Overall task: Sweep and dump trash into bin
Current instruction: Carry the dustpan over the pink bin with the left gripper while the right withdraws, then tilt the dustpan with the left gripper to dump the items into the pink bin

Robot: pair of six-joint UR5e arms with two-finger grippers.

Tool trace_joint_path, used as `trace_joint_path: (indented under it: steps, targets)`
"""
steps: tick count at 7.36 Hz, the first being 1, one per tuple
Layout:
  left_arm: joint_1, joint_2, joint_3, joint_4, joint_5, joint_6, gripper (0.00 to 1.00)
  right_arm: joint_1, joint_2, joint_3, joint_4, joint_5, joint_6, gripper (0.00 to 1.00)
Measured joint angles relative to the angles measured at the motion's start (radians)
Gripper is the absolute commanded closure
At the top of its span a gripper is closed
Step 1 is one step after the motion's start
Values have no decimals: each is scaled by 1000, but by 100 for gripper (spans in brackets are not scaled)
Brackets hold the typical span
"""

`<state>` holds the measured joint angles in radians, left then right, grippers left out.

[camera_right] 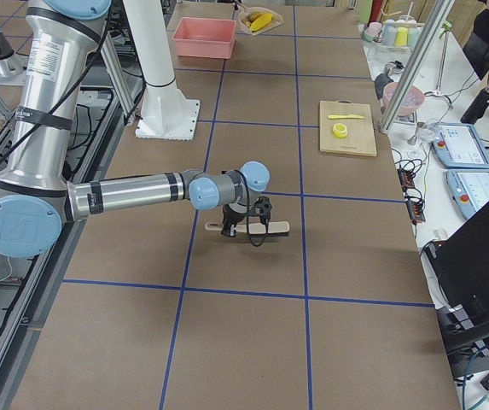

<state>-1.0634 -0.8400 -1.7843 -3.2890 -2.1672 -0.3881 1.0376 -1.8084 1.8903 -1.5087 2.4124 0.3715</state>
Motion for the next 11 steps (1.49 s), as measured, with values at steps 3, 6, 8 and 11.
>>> trace_joint_path:
  steps: [3,6,8,11]
  targets:
    - [-62,152,83,-190,-125,-70,80,1,-42,0,13,7,-4,100]
    - [-147,279,102,-259,-264,-38,80,0,-119,37,25,72,3,100]
    - [-178,359,104,-260,-325,18,82,-4,-143,40,25,99,-4,100]
    - [-191,456,105,-216,-381,140,82,-24,-150,37,18,105,-2,100]
